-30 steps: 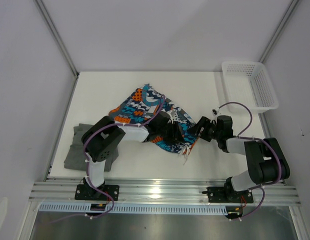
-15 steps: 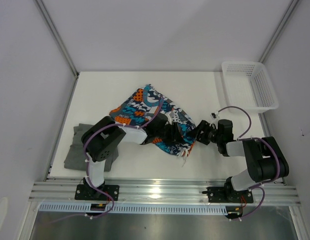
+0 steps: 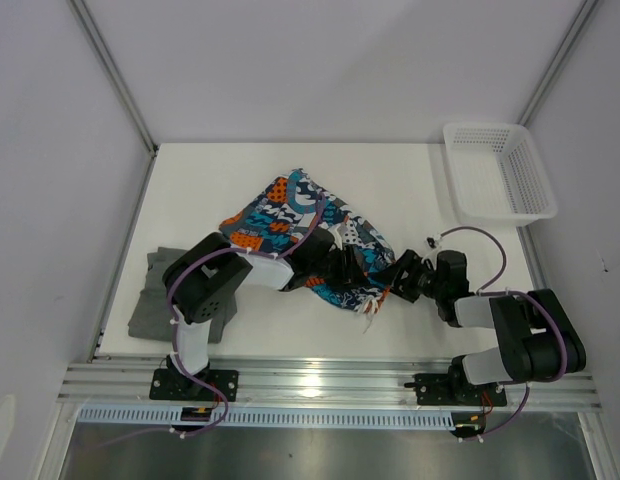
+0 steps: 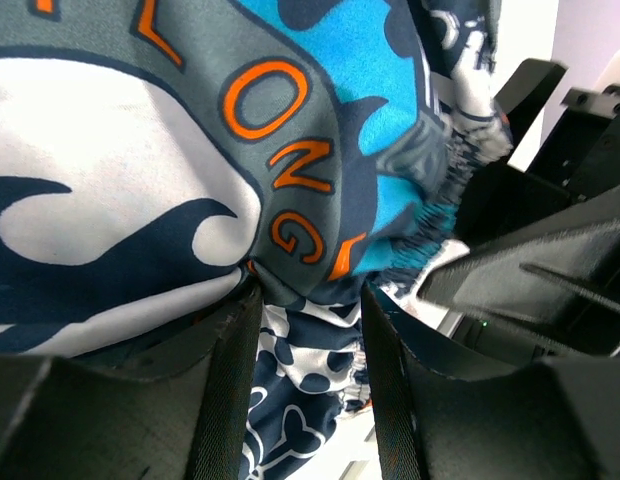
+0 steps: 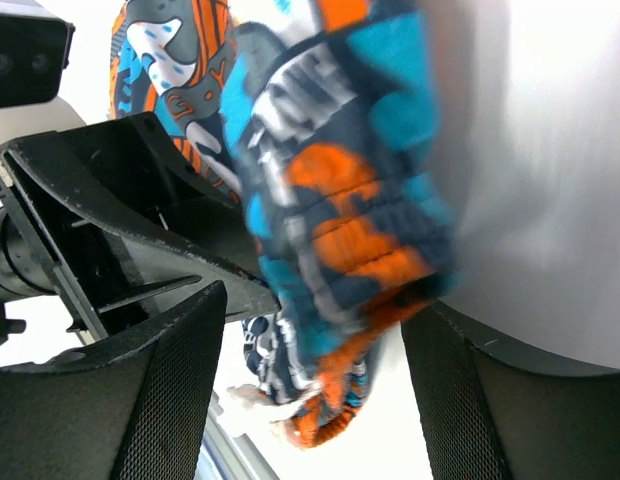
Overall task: Fold and stack the shorts
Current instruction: Fold the shorts
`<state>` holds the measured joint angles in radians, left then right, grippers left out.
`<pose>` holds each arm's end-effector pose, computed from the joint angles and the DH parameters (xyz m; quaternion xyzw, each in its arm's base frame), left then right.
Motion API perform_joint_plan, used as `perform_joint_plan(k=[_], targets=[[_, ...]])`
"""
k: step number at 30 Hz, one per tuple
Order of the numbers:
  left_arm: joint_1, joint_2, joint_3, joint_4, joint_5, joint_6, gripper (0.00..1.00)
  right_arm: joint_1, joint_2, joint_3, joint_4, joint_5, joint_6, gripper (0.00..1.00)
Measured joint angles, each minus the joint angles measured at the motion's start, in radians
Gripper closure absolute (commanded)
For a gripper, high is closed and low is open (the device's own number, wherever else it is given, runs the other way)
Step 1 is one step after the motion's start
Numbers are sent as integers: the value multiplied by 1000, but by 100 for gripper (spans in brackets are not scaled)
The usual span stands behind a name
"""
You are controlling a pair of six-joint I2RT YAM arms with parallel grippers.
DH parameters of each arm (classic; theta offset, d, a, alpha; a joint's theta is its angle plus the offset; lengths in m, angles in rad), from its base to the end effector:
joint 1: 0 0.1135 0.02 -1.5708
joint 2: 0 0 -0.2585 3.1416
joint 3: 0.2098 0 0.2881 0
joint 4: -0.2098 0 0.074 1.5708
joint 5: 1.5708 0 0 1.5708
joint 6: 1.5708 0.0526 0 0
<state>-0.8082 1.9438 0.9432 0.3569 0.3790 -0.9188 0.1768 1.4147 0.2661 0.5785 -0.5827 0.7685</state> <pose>0.2727 -0.3136 0.0757 0.0355 0.8818 -0.4433 0.1573 0.2403 0.0723 0.0728 0.1132 0.8441 0.4336 0.2944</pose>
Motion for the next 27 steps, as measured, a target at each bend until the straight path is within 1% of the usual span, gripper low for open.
perform_joint_plan(k=[9,13,17,18,21,22,27], targets=[[0,0,-13,25,-1,-24,52,95,-48,-62,48,71,129,27],[0,0,-16,31,-1,-26,52,123,-60,-79,61,106,177,33],[0,0,-30,55,-1,-42,52,130,-60,-98,88,137,214,34],[0,0,-36,65,-1,-48,52,132,-59,-98,90,146,220,37],[0,-1,-56,98,-1,-61,52,135,-56,-97,86,171,229,42],[0,-2,-65,111,-1,-69,52,136,-53,-94,82,176,230,45],[-2,-47,-141,154,-10,-97,52,136,-46,-61,23,209,224,52]])
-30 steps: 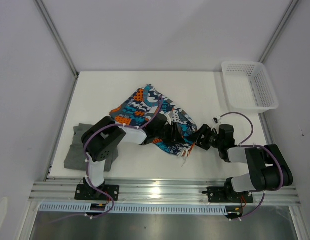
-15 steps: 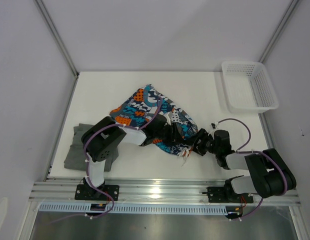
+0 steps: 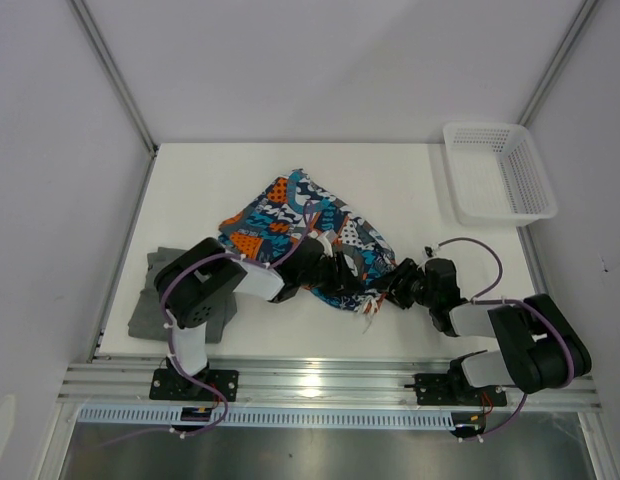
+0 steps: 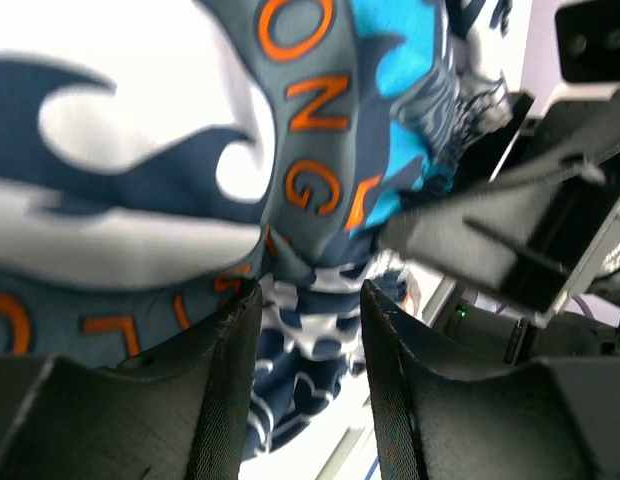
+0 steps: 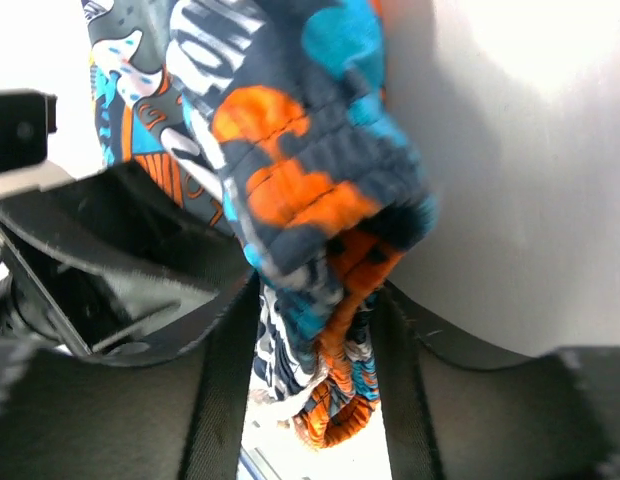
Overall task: Fold and stack the shorts
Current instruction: Fold the shorts
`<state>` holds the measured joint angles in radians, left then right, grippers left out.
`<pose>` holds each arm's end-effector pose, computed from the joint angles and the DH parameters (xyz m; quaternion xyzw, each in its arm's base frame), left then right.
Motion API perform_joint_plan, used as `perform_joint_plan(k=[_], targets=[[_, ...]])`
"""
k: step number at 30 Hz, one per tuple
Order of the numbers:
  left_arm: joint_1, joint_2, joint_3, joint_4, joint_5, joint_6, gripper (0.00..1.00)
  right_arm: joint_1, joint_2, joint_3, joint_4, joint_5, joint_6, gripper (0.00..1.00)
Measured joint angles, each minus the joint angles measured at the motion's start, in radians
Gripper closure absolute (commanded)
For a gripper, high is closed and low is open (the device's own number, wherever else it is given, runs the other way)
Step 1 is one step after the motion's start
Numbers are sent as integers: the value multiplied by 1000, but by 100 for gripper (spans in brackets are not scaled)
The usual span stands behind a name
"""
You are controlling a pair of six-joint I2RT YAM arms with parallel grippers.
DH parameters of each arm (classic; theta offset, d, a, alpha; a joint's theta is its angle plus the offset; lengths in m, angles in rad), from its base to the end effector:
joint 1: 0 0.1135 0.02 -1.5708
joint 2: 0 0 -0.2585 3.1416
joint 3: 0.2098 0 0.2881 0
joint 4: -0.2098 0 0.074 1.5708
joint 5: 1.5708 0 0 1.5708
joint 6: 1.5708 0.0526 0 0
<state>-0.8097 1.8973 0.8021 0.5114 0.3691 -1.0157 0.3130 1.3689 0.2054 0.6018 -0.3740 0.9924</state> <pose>0.2538 -0.2940 0.0675 -0.0025 0.8701 -0.4673 0.1569 0.2214 0.0919 0.0663 0.2019 0.8409 0.4178 0.2785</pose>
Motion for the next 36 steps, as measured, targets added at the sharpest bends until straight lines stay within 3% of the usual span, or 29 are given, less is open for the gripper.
perform_joint_plan(k=[3,8,11,14,19,29,36], targets=[[-2,-28,-35,3,-5,-8,53,0,0,23,-39,20,-9,54],[-3,-62,-71,11,-18,-25,53,0,0,49,-77,48,-29,65],[-4,-65,-75,28,-18,-39,53,0,0,63,-89,57,-45,78],[-5,-69,-75,32,-18,-43,51,-1,4,101,-129,57,-68,100],[26,-135,-52,-66,-14,-14,45,-4,4,246,-342,64,-157,100],[311,-360,82,-328,-88,196,45,-82,-77,541,-896,73,-423,100],[294,-280,87,-332,-118,241,49,-99,-48,718,-1159,113,-557,100]])
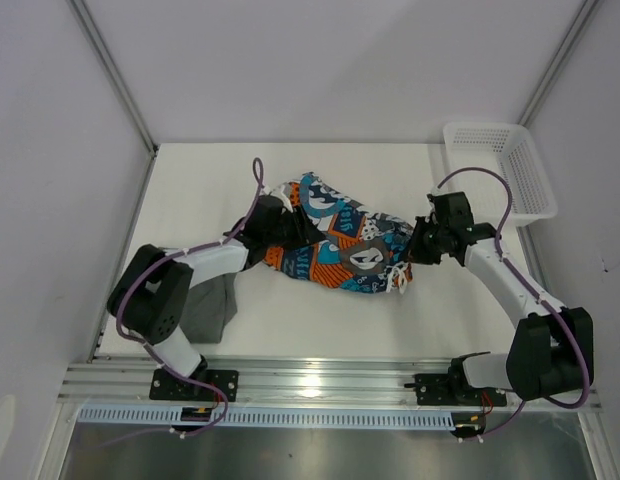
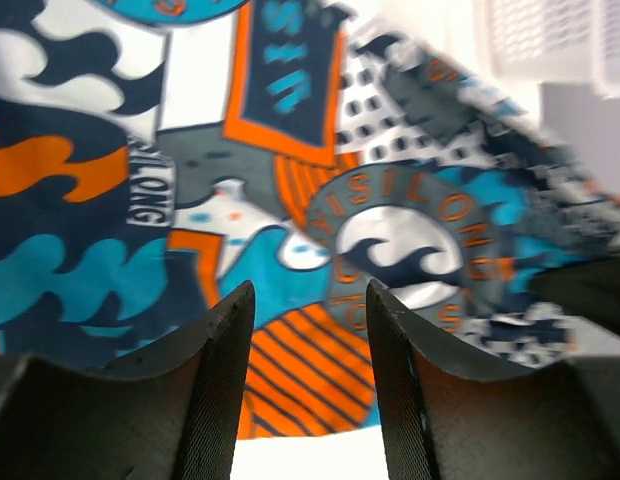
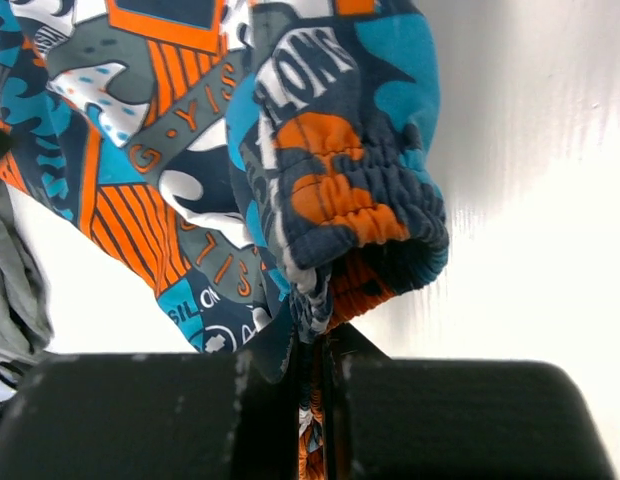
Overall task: Fold and stack the shorts
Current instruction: Fold the shorts
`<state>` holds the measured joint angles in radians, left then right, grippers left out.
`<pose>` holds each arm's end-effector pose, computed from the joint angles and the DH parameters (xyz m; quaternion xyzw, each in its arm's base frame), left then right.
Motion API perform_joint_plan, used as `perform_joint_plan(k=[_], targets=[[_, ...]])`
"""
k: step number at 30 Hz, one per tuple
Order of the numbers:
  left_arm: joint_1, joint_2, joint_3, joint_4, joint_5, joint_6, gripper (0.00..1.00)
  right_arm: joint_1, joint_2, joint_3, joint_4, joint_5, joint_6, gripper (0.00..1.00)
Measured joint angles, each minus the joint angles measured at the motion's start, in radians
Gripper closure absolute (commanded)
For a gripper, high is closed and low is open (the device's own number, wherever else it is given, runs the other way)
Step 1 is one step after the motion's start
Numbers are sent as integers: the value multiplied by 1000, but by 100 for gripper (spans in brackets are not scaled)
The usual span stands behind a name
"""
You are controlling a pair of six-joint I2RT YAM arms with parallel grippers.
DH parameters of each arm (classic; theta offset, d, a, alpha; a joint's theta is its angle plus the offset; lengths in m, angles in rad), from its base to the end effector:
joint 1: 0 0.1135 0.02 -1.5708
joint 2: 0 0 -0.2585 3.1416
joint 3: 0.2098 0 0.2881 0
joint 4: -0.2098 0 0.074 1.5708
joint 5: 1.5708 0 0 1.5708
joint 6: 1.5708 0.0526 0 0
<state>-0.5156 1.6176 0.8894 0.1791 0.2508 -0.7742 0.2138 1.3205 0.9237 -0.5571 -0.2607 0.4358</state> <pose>0.3319 -0.2031 0.1638 -0.0509 0.8661 -0.3788 0.3221 0.3013 0.0793 0.2086 0.0654 0.9433 0.2134 0.2457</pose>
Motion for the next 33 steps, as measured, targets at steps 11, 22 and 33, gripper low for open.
perform_joint_plan(k=[11,22,33], targets=[[-106,210,99,74,-31,-45,70,21,29,186,-187,113,-97,100],[-261,403,169,156,-110,-183,75,47,59,337,-246,151,-113,100],[-431,412,169,277,-280,-353,64,138,155,493,-283,183,-100,100]])
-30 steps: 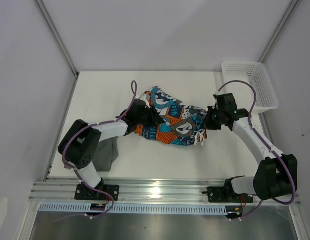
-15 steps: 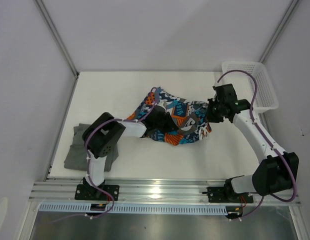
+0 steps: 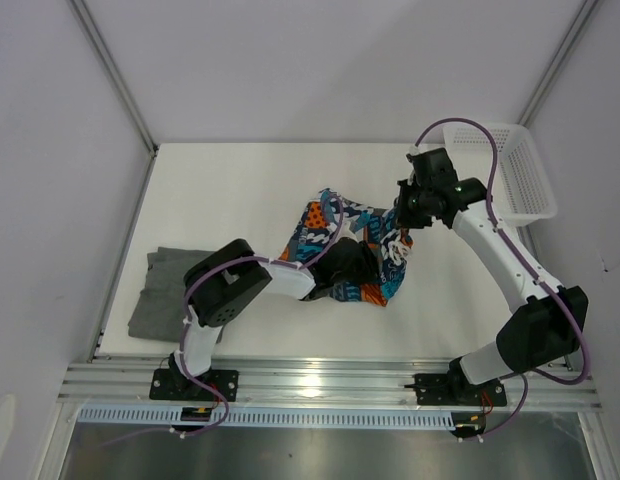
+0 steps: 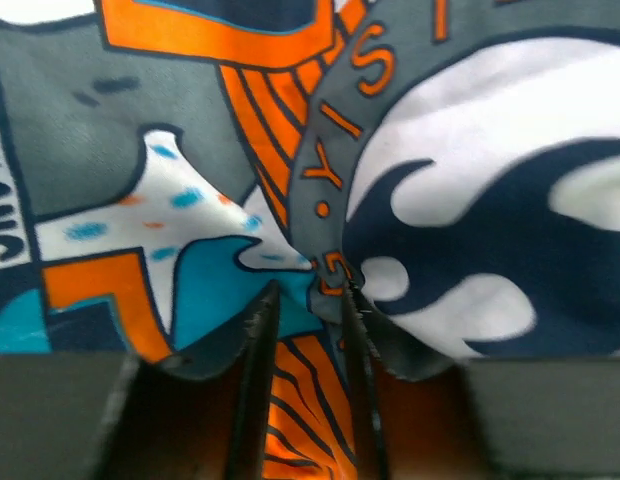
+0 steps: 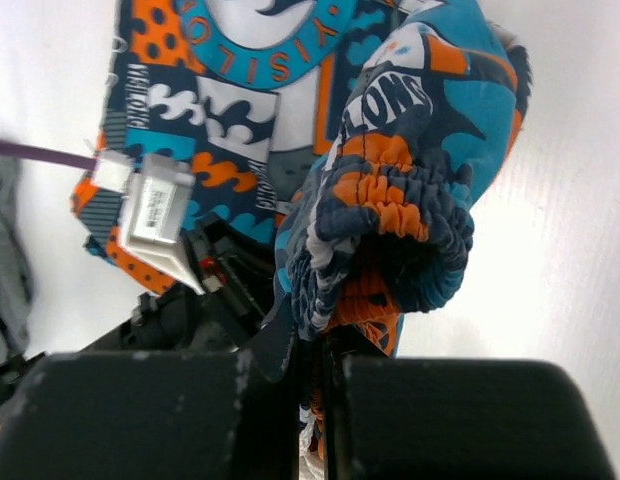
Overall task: Fold and stack the shorts
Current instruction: Fold the shorts
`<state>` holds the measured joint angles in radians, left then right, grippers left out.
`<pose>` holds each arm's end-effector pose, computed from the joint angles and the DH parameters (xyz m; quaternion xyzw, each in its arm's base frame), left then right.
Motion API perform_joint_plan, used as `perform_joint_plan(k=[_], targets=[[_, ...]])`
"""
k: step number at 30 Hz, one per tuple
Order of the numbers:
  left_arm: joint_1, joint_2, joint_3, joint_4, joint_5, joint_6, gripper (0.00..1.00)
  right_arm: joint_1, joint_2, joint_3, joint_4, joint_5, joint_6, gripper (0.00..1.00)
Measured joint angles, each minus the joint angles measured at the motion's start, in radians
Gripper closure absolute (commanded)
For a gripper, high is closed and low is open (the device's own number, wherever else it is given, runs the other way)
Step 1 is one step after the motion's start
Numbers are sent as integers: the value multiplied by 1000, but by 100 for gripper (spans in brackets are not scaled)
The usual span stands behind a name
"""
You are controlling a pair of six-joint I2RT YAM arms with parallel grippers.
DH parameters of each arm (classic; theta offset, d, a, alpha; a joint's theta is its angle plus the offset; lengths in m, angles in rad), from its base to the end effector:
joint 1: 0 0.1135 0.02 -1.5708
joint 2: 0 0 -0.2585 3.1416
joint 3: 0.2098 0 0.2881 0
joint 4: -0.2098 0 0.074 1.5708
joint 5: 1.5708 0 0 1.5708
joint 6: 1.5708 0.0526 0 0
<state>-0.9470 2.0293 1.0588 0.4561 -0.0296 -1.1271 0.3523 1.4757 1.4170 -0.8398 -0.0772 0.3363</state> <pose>0.2660 -0.3670 0.0844 -0.0851 0.8595 -0.4273 0.2674 0.3356 0.1277 0.3153 -0.0203 0.9432 0.1455 0.2980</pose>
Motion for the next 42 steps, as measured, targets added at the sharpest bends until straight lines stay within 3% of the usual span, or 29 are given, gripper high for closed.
perform_joint_plan(k=[4,8,16,24,33,42], targets=[[-5,-11,-11,3,-20,-6,48,1,10,18,-42,30,-10,100],[45,-97,-73,-27,-11,7,42,10,19,51,-74,53,-23,100],[284,-371,-206,-144,25,137,38,37,30,66,-93,66,-35,100],[439,-556,-259,-362,24,320,37,71,53,97,-98,70,-31,100],[529,-475,-345,-459,37,412,38,163,163,175,-89,89,16,100],[530,-448,-391,-305,85,422,41,266,336,311,-86,129,76,100]])
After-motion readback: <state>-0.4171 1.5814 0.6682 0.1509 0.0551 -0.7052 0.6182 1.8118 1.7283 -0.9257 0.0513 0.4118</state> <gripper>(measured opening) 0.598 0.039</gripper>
